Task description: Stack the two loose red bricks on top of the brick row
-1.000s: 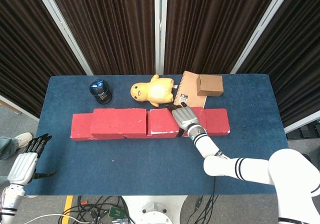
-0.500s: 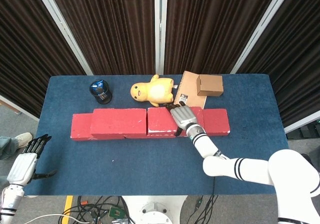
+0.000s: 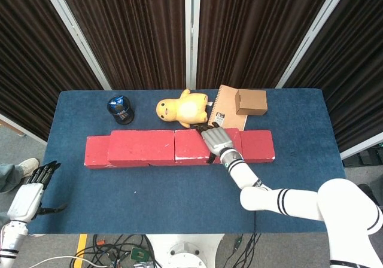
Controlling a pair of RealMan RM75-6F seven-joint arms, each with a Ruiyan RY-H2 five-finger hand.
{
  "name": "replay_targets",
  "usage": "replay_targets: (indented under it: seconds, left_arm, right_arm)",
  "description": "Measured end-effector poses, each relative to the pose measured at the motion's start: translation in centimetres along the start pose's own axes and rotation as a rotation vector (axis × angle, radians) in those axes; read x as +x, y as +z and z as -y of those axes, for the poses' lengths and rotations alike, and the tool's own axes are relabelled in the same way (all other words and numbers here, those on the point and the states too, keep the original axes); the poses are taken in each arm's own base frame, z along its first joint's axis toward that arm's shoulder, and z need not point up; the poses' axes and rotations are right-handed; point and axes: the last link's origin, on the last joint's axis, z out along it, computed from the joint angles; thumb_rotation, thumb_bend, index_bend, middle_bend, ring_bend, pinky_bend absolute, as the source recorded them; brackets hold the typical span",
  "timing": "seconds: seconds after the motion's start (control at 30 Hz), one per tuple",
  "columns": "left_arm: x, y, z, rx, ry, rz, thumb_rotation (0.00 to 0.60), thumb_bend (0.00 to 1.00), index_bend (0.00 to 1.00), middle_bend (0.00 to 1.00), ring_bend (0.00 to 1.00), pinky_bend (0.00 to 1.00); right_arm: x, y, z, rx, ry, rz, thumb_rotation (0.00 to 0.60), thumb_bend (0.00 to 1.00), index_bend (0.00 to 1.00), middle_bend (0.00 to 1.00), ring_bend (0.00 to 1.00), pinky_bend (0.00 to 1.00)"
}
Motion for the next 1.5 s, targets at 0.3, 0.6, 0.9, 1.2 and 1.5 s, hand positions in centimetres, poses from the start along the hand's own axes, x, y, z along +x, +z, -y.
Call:
replay_targets:
  seconds: [0.3,0.6,0.9,1.2,1.5]
  left_arm:
    - [0.0,0.0,0.1,0.003,-0.004,0.004,0.6,0.05,0.0,0.0,0.0,0.0]
    - [0.1,0.0,0.1,0.004,-0.007,0.0,0.6,0.05,0.0,0.0,0.0,0.0]
    - [0.6,0.1,-0.2,-0.009,0.001,-0.025,0.6,0.05,0.0,0.0,0.0,0.0]
    - [1.7,0.3,-0.7,-0.024,0.04,-0.081,0.6,0.05,0.0,0.0,0.0,0.0]
    - [2.5,0.2,-0.8,-0.019,0.129,-0.108,0.6,0.05,0.0,0.0,0.0,0.0]
  right_arm:
    - [-0.2,0.1,0.0,0.0,0.003,0.017,0.6,0.0,0.0,0.13,0.07,0.0]
    - [0.3,-0.2,0.0,0.012,0.04,0.011,0.6,0.0,0.0,0.0,0.0,0.0]
    - [1.8,-2.9,-0.7,0.04,0.052,-0.043,0.6,0.0,0.0,0.0,0.0,0.0]
    - [2.8,-10.4,-6.4,0.019,-0.065,-0.247,0.6,0.0,0.0,0.0,0.0,0.0]
    - [-4.3,-22.5,-16.2,-0.152,-0.035,-0.378,0.6,0.0,0.0,0.0,0.0,0.0]
